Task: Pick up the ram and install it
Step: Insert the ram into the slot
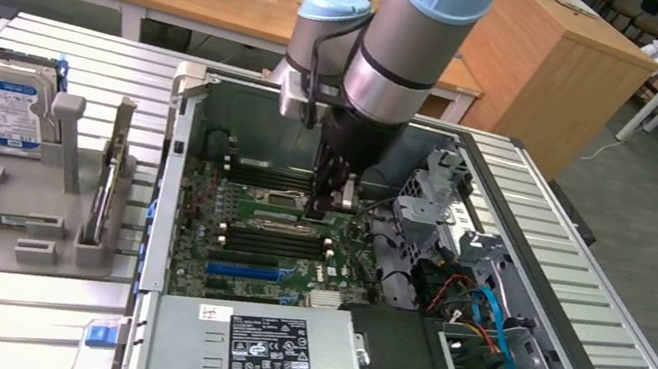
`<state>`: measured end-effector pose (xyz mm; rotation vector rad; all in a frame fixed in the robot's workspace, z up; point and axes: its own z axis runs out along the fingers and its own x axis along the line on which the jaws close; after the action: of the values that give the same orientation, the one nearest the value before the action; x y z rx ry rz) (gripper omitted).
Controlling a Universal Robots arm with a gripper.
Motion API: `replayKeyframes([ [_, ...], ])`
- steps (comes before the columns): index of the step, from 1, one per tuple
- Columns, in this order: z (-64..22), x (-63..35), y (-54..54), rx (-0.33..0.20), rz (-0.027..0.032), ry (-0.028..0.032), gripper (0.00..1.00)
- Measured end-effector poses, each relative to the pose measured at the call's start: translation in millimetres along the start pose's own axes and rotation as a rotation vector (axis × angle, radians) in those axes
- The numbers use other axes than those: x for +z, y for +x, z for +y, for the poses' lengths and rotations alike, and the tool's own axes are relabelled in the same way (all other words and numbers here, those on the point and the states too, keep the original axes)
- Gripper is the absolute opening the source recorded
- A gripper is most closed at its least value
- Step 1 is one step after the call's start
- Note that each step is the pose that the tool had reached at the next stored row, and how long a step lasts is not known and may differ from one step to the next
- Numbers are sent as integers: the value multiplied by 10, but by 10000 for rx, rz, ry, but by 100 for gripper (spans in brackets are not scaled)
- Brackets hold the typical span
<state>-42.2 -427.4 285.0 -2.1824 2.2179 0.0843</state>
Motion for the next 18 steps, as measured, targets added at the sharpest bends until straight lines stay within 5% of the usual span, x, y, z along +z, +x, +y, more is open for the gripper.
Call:
replayKeyframes([
  [18, -3, 164, 18, 0, 0, 0, 12],
])
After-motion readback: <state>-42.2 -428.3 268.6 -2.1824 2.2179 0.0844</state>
